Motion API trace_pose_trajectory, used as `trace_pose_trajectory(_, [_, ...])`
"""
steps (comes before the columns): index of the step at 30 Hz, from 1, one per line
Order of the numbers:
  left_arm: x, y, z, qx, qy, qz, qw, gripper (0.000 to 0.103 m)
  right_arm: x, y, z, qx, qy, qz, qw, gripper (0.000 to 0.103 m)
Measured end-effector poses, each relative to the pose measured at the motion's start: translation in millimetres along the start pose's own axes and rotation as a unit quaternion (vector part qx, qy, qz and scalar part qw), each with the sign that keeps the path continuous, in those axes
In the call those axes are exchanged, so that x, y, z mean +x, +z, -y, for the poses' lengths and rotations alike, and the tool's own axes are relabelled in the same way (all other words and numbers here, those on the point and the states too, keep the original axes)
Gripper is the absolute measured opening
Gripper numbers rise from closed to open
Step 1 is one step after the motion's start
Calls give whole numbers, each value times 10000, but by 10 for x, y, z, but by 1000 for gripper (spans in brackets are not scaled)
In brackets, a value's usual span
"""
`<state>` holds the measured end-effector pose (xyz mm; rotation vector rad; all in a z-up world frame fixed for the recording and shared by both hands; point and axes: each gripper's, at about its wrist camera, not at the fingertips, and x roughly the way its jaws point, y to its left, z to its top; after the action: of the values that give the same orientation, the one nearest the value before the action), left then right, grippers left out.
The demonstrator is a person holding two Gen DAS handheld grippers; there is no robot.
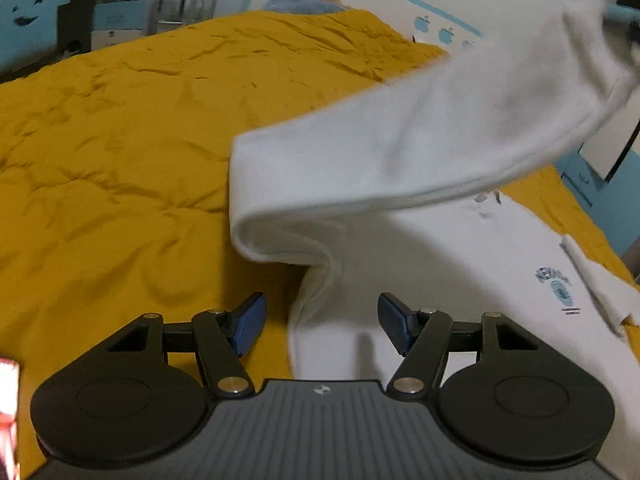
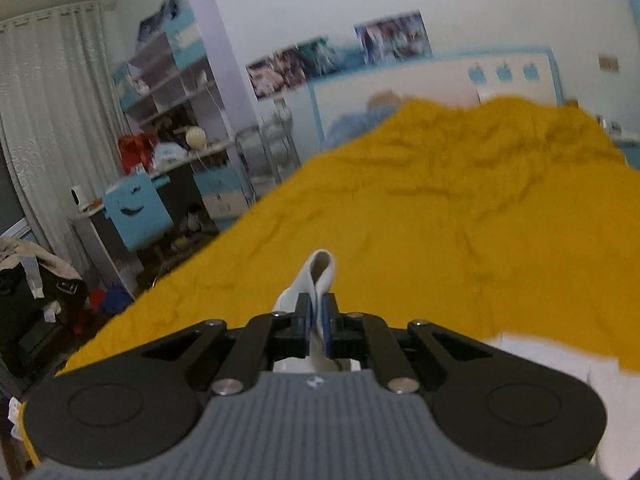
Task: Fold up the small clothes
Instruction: 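Grasp the other side of the sweatshirt with the right tool and lift, then fold the held side over the body and open the right tool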
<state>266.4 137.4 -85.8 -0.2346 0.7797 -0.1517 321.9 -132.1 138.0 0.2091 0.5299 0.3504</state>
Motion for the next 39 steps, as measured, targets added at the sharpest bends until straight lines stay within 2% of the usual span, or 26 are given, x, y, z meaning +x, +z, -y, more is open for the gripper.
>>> trace_pose_trajectory(2, [106,36,28,22,167,30,9999,65,-43,139,-16,-26,-2,107,9999,0])
trace_pose_trajectory(4, [201,53,8,-26,179,-57,9998,45,-117,230,11,-6,-73,184,9998,0])
trace_pose_trajectory(6, [247,41,-11,9,166,-164,9997,34,-170,289,146,5,-244,251,9994,0])
trace_pose_trajectory(9, [241,-30,-54,13,227,-185,9996,32,-220,227,538,144,-725,255,9969,0])
trace_pose_trajectory(12, [240,-76,-118,-138,191,-241,9994,32,-216,-36,1112,433,-1348,74,9899,0])
trace_pose_trajectory(15, [259,-87,-116,-71,239,-315,9992,32,-66,-538,1742,804,-2058,-527,9739,0])
trace_pose_trajectory(18, [271,-74,-75,41,336,-381,9987,32,114,-1046,2324,1436,-2487,-1146,9510,0])
trace_pose_trajectory(19, [276,-76,-63,59,353,-405,9985,32,134,-1177,2460,1606,-2496,-1215,9472,0])
trace_pose_trajectory(21, [270,-70,-43,92,377,-481,9981,32,162,-1327,2574,1606,-2467,-1251,9475,0])
trace_pose_trajectory(25, [216,-17,-46,96,379,-683,9969,33,150,-1392,2656,1643,-2426,-1258,9478,0])
trace_pose_trajectory(27, [173,31,-56,66,275,-854,9959,33,171,-1422,2728,1642,-2408,-1268,9481,0])
trace_pose_trajectory(28, [139,73,-45,98,104,-919,9957,36,187,-1445,2753,1643,-2406,-1314,9476,0])
trace_pose_trajectory(29, [83,108,-38,136,-51,-881,9960,41,232,-1472,2739,1633,-2375,-1369,9477,0])
trace_pose_trajectory(31, [-51,208,-52,118,-390,-660,9970,62,292,-1550,2804,1667,-2233,-1430,9497,2])
trace_pose_trajectory(33, [-99,350,-103,-99,-547,-435,9975,70,282,-1594,2856,1769,-2085,-1398,9517,6])
trace_pose_trajectory(36, [41,577,-229,-580,-658,-279,9958,71,198,-1631,2890,1926,-1816,-1311,9554,15])
trace_pose_trajectory(39, [311,723,-339,-1092,-802,-189,9906,71,125,-1652,2944,2203,-1561,-1170,9557,25])
